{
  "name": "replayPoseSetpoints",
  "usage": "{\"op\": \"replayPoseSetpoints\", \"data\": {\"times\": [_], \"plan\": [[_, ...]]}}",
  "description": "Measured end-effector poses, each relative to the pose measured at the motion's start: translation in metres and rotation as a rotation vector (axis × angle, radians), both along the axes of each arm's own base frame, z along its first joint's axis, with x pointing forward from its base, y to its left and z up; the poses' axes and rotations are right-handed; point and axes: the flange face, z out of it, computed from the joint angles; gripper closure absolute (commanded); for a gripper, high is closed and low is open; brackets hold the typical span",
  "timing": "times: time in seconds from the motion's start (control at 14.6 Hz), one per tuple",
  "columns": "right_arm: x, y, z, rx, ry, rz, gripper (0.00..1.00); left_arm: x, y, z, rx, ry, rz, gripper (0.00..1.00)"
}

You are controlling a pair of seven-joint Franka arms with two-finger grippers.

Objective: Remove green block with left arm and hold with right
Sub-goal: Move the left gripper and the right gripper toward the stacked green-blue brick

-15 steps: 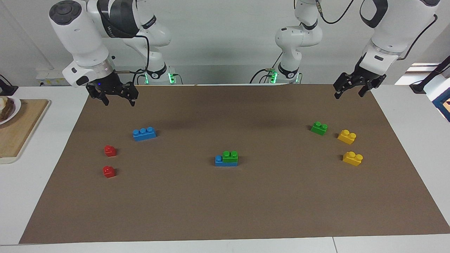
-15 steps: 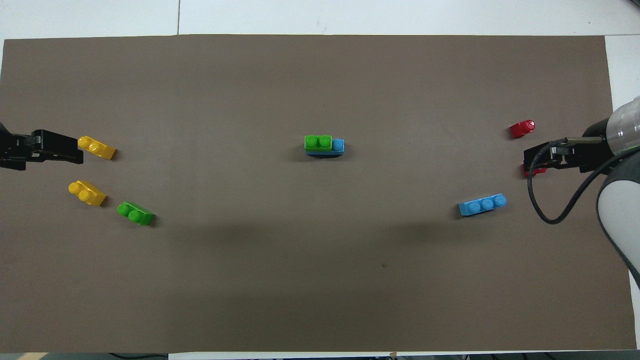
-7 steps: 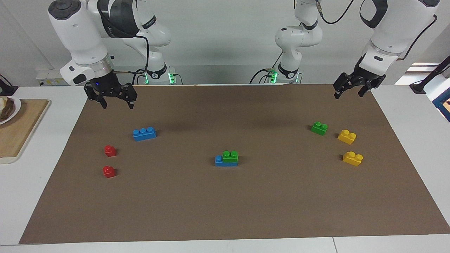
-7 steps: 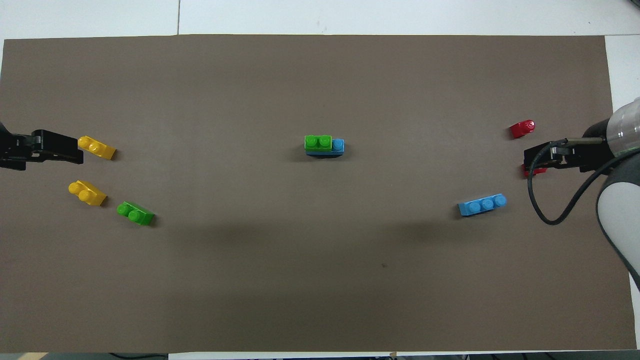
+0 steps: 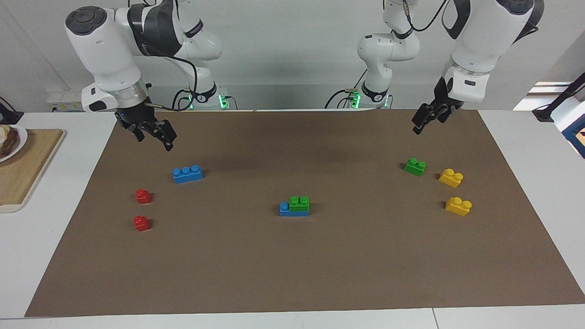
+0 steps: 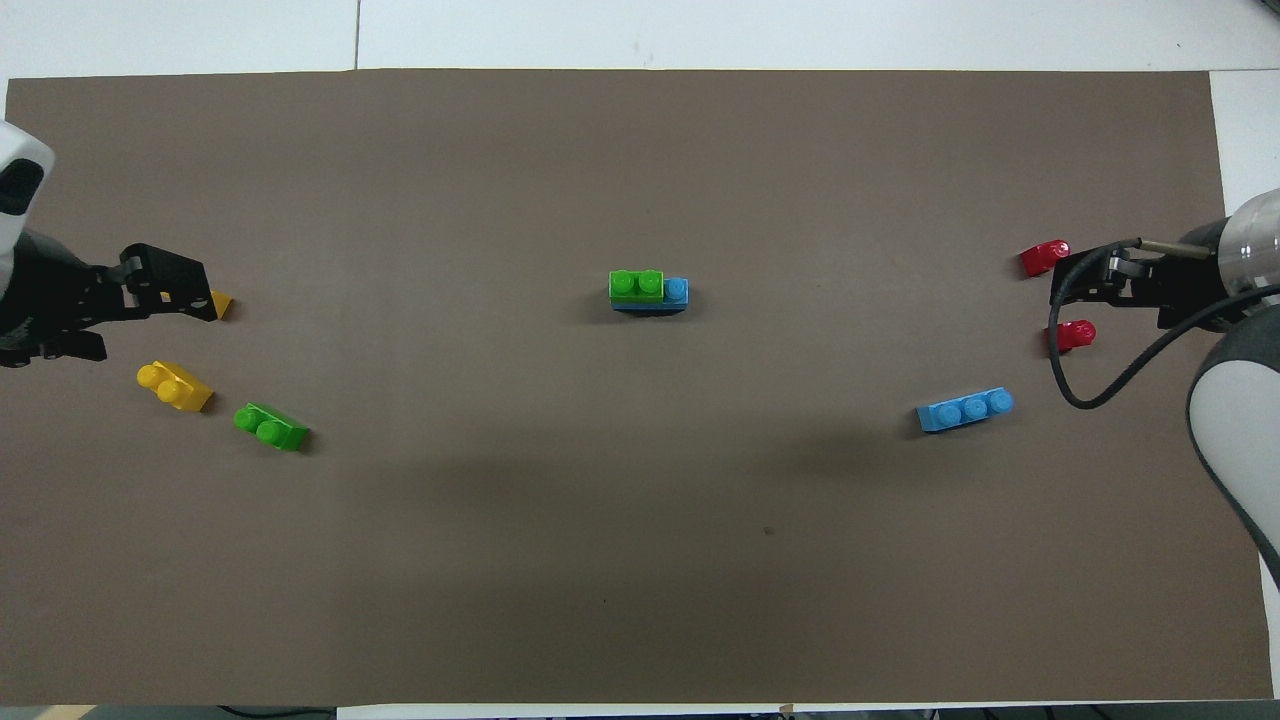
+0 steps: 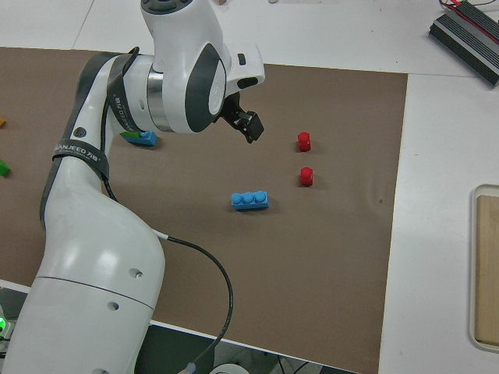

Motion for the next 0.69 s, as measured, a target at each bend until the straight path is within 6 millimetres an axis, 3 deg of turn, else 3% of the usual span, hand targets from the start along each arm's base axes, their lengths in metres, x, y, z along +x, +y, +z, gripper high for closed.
{"op": "replayPoseSetpoints", "data": {"times": [0.21,0.34,0.55,0.69], "plan": [[0.006,0.014,-0.019,0.105,0.063,-0.347,0.02,-0.007,-0.06,-0.013,-0.026,-0.048,0.363,0.0],[0.014,0.028,-0.04,0.17,0.116,-0.485,0.02,-0.016,-0.098,-0.027,-0.051,-0.063,0.56,0.0],[0.032,0.055,-0.078,0.295,0.19,-0.665,0.02,-0.023,-0.135,-0.044,-0.075,-0.061,0.769,0.0],[0.042,0.065,-0.095,0.361,0.229,-0.769,0.03,-0.018,-0.157,-0.068,-0.076,-0.046,0.85,0.0]]}}
